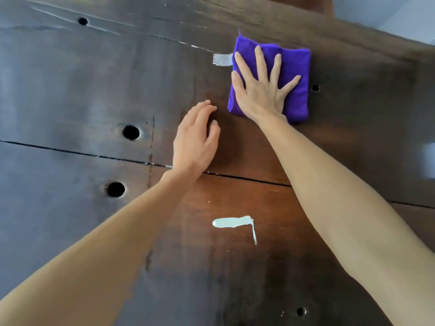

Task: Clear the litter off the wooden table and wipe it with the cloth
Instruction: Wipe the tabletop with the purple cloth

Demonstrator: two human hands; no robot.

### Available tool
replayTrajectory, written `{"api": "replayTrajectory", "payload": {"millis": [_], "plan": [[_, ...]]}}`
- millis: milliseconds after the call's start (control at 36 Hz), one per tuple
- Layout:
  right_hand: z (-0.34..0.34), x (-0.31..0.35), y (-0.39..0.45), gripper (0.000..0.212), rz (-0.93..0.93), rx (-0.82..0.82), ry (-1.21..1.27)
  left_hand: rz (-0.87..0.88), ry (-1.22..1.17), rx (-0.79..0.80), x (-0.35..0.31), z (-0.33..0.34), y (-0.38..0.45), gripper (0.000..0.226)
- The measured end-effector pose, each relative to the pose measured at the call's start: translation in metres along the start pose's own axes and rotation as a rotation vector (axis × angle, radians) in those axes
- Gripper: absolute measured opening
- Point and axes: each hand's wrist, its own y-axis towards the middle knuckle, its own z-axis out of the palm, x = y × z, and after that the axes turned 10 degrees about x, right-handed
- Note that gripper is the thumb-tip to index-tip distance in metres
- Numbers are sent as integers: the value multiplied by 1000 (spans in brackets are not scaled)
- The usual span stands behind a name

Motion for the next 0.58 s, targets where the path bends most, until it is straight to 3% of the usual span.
{"api": "replayTrajectory", "payload": {"millis": [139,278,583], "plan": [[20,13,-57,54,-4,11,4,-49,345,-109,45,-41,-57,41],[41,21,-121,55,-22,18,-25,-168,628,70,92,-81,-102,52],[75,39,-251,58,4,129,-50,-197,700,137,110,-84,-137,57]]}}
